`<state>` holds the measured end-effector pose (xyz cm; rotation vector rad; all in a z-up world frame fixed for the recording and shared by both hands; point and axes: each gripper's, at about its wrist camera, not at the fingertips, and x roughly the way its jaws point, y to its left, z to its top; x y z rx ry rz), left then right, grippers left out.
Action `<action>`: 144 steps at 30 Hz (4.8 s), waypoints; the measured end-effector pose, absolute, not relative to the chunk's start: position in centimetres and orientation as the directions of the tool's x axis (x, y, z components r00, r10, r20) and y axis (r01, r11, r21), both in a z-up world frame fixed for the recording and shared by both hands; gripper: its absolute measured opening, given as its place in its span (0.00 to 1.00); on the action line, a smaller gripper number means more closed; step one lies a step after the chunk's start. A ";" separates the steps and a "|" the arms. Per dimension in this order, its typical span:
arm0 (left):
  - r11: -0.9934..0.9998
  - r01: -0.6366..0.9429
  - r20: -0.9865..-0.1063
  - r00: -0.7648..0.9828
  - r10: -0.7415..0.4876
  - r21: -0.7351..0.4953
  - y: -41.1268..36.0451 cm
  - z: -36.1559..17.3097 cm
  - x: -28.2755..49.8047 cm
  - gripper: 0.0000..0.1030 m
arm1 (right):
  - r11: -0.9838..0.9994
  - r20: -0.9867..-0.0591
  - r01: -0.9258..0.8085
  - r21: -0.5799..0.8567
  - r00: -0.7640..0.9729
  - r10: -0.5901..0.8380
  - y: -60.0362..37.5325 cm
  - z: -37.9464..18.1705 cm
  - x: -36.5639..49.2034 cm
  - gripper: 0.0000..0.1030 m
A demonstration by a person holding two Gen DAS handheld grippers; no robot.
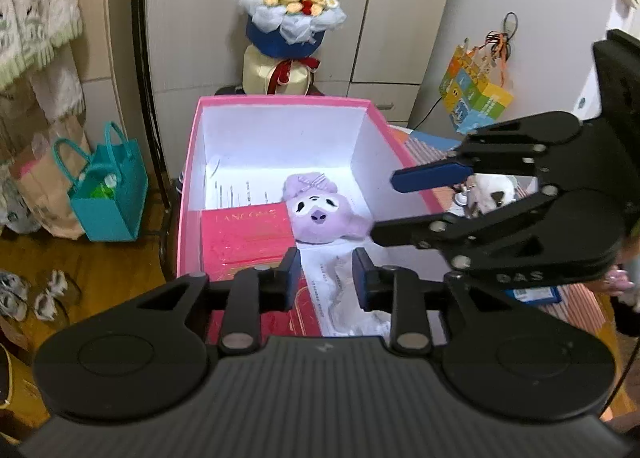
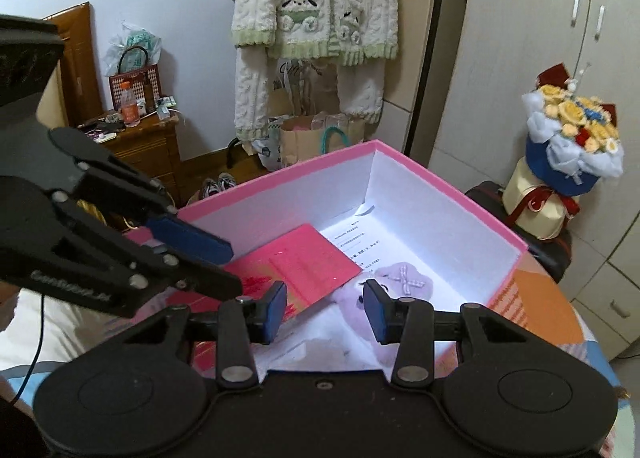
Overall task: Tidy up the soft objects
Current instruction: 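Lower the pink envelope into the pink box and open the left gripper, then move the left gripper to the blue wet-wipe pack and grasp it, then lift the blue wet-wipe pack with the left gripper and carry it over the box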
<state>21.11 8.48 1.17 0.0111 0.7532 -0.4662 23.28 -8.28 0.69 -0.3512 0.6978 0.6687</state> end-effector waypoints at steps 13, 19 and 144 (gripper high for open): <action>0.812 0.568 -0.676 0.548 -0.493 -0.132 4.9 5.4 13.2 0.56 | 0.827 -0.640 -0.563 0.005 0.633 0.435 -15.7 4.9 12.2 0.69; 0.747 0.650 -0.689 0.478 -0.544 -0.139 1.3 5.7 10.1 0.61 | 0.878 -0.634 -0.478 0.011 0.676 0.376 -20.1 4.7 7.4 0.77; 0.832 0.480 -0.688 0.505 -0.521 -0.278 6.7 2.8 10.6 0.48 | 0.817 -0.613 -0.576 -0.018 0.652 0.446 -11.5 0.2 7.3 0.72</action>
